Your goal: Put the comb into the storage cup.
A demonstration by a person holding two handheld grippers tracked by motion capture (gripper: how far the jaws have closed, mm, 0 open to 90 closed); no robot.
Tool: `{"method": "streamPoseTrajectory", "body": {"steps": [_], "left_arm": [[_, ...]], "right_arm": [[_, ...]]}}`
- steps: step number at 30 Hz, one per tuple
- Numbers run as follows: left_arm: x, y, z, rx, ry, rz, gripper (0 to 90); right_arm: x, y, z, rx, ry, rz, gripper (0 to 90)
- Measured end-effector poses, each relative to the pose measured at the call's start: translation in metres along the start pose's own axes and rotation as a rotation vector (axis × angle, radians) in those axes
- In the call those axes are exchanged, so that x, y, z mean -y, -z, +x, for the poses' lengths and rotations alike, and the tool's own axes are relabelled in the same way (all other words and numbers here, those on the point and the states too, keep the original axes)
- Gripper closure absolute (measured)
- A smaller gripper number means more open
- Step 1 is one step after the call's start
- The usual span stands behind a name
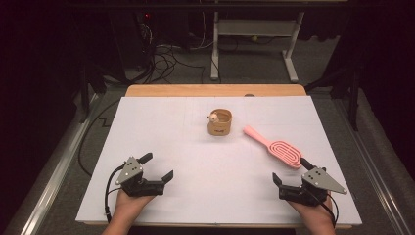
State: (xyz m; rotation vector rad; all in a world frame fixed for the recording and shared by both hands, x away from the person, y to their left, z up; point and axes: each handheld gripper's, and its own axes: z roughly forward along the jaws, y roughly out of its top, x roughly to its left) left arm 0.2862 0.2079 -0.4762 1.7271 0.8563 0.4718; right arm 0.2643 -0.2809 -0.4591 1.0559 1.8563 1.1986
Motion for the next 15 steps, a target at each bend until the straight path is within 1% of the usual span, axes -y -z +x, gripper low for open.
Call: {"method": "streamPoseTrajectory", "body": {"steps": [8, 13, 15], "left_arm": [[0.0009, 0.0000, -0.0012, -0.001, -0.011, 0.000, 0.0], [0.0016, -0.0005, -0.0019, 0.006, -0.008, 0.003, 0.0], [0.0021, -0.0007, -0.0021, 0.002, -0.012, 0.001, 0.0]], "right_arm": [[-0.0005, -0.0016, 0.0009, -0.006, 0.003, 0.053, 0.6], [-0.0007, -0.0020, 0.0014, -0.007, 0.003, 0.063, 0.6], [-0.0012, -0.0017, 0.0010, -0.004, 0.005, 0.074, 0.6]]}}
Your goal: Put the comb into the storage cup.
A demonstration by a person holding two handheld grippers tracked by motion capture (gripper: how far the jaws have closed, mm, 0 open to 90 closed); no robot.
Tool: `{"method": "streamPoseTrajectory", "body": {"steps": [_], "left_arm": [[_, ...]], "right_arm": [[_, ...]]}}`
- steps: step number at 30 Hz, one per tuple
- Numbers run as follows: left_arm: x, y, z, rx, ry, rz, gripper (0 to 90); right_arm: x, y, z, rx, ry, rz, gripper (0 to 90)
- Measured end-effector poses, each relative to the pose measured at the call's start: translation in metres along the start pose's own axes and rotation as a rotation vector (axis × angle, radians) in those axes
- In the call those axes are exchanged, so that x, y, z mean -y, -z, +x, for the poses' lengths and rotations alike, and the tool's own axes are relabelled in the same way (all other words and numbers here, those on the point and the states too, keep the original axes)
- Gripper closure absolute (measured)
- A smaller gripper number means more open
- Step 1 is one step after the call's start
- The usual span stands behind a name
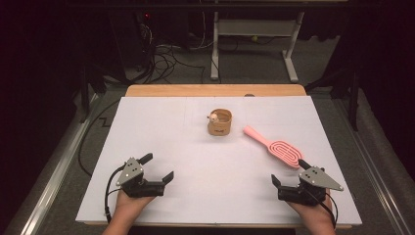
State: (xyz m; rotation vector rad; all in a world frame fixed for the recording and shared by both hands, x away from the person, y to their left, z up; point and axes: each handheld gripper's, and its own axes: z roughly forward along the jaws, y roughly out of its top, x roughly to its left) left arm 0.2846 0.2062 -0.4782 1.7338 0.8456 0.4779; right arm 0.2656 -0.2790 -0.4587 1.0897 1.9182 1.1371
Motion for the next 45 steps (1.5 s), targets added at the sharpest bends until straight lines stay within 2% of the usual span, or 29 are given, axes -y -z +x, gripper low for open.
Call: {"method": "streamPoseTrajectory", "body": {"steps": [5, 9, 10, 11, 13, 18, 19, 22, 24, 26, 28, 32, 40, 43, 45], "left_arm": [[0.001, -0.001, 0.001, 0.015, 0.019, 0.009, 0.0], [-0.006, -0.001, 0.000, 0.031, 0.040, 0.011, 0.0], [-0.009, -0.001, 0.001, 0.034, 0.035, 0.014, 0.0], [-0.016, -0.002, 0.002, 0.023, 0.003, 0.036, 0.0], [-0.020, -0.003, 0.003, 0.021, -0.012, 0.047, 0.0], [-0.019, -0.003, 0.003, 0.017, 0.006, 0.030, 0.0], [-0.018, -0.003, 0.002, 0.013, -0.002, 0.026, 0.0], [-0.016, -0.003, 0.003, 0.017, -0.002, 0.030, 0.0], [-0.016, -0.002, 0.004, 0.012, 0.006, 0.015, 0.0], [-0.017, -0.001, 0.004, 0.015, 0.006, -0.001, 0.0], [-0.017, 0.000, 0.004, 0.023, 0.011, -0.006, 0.0], [-0.016, 0.001, 0.004, 0.028, -0.017, -0.003, 0.0], [-0.015, 0.000, 0.003, 0.050, -0.012, 0.000, 0.0], [-0.015, 0.000, -0.002, 0.059, -0.052, -0.011, 0.0], [-0.015, 0.000, -0.004, 0.055, -0.056, -0.020, 0.0]], "right_arm": [[-0.001, -0.001, -0.002, 0.001, -0.016, 0.023, 0.6], [-0.003, -0.002, -0.001, 0.007, -0.012, 0.040, 0.6], [-0.003, -0.002, -0.001, 0.007, -0.012, 0.040, 0.6], [-0.003, -0.002, 0.000, 0.003, -0.020, 0.053, 0.5], [-0.003, -0.003, 0.000, 0.003, -0.023, 0.067, 0.6], [-0.007, -0.004, -0.002, 0.002, -0.022, 0.107, 0.6], [-0.007, -0.004, -0.002, 0.002, -0.022, 0.107, 0.6], [-0.011, -0.004, -0.003, -0.012, -0.019, 0.135, 0.6], [-0.012, -0.004, -0.003, -0.023, -0.022, 0.154, 0.6], [-0.013, -0.006, -0.003, -0.035, -0.028, 0.183, 0.6], [-0.015, -0.011, 0.000, -0.049, -0.009, 0.226, 0.6], [-0.017, -0.015, 0.003, -0.061, 0.005, 0.257, 0.6], [-0.021, -0.017, 0.003, -0.078, 0.020, 0.333, 0.6], [-0.019, -0.019, 0.001, -0.094, 0.030, 0.368, 0.6], [-0.017, -0.020, 0.000, -0.100, 0.042, 0.392, 0.6]]}}
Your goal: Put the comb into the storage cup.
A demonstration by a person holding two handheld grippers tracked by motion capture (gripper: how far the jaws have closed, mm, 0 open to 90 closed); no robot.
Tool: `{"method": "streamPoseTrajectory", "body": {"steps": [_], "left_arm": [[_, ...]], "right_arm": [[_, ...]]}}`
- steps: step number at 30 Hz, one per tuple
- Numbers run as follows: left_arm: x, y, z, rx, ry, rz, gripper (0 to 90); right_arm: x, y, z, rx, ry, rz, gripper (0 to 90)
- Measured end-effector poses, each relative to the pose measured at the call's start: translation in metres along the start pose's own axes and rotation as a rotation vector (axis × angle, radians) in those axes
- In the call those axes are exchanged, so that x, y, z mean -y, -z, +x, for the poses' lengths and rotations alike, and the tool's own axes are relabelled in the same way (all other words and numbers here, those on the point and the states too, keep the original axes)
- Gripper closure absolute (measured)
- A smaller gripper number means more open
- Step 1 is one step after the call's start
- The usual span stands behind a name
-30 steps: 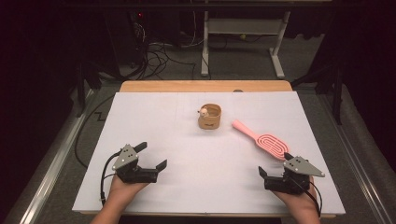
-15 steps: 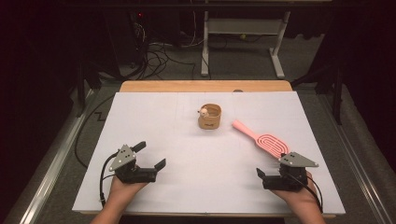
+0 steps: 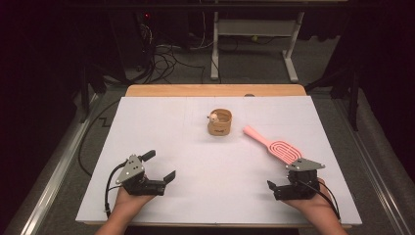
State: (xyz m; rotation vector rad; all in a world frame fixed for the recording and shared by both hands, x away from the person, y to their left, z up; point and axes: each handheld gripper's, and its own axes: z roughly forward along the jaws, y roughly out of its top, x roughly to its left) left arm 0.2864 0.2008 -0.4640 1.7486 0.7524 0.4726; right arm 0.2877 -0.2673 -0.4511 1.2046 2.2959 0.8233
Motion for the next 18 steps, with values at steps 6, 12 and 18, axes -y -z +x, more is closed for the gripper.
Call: {"method": "streamPoseTrajectory", "body": {"steps": [6, 12, 18], "left_arm": [[0.0000, 0.0008, 0.0004, 0.006, 0.022, -0.003, 0.0], [0.0015, 0.0002, -0.0007, 0.023, 0.021, 0.005, 0.0], [0.0021, 0.0000, -0.0012, 0.023, 0.020, 0.006, 0.0]], "right_arm": [[-0.0006, -0.0008, -0.0039, -0.013, 0.015, 0.046, 0.6], [-0.0019, -0.0006, -0.0057, -0.027, 0.051, 0.113, 0.6], [0.0010, -0.0005, -0.0096, -0.059, 0.055, 0.165, 0.6]]}}
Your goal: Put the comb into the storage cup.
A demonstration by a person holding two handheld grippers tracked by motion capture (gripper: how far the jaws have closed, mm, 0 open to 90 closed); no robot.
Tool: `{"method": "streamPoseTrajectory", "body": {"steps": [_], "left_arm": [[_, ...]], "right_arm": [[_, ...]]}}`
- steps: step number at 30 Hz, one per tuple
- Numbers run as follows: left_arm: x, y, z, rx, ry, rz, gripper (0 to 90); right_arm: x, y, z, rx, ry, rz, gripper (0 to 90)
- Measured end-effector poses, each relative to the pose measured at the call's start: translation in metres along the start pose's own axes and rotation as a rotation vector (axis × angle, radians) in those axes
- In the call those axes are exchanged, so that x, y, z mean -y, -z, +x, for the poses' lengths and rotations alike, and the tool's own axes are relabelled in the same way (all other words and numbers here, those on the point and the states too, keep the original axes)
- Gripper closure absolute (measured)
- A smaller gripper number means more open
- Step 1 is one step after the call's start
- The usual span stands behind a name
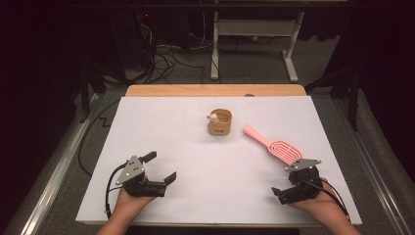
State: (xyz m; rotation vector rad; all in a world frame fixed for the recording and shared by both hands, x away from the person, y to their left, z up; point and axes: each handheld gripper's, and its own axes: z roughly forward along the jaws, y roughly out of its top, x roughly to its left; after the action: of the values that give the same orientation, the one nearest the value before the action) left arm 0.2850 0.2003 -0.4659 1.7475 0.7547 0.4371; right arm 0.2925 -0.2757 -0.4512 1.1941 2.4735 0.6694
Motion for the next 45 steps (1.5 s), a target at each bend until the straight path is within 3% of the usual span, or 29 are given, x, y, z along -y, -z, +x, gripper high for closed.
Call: {"method": "streamPoseTrajectory", "body": {"steps": [11, 16, 27, 38, 45], "left_arm": [[0.002, -0.001, -0.004, 0.014, -0.006, -0.001, 0.0], [0.002, -0.002, -0.003, 0.011, 0.002, -0.004, 0.0], [0.002, -0.002, -0.003, 0.019, -0.007, 0.002, 0.0], [0.002, -0.003, -0.005, 0.018, -0.008, 0.011, 0.0], [0.002, -0.004, -0.005, 0.019, -0.009, 0.010, 0.0]], "right_arm": [[-0.003, 0.007, -0.011, -0.027, 0.024, 0.078, 0.6], [-0.017, 0.018, -0.023, -0.032, 0.042, 0.087, 0.5], [-0.049, 0.022, -0.037, -0.027, 0.071, 0.096, 0.5], [-0.070, 0.000, -0.064, -0.024, 0.061, 0.131, 0.5], [-0.077, -0.012, -0.073, -0.040, 0.072, 0.174, 0.5]]}}
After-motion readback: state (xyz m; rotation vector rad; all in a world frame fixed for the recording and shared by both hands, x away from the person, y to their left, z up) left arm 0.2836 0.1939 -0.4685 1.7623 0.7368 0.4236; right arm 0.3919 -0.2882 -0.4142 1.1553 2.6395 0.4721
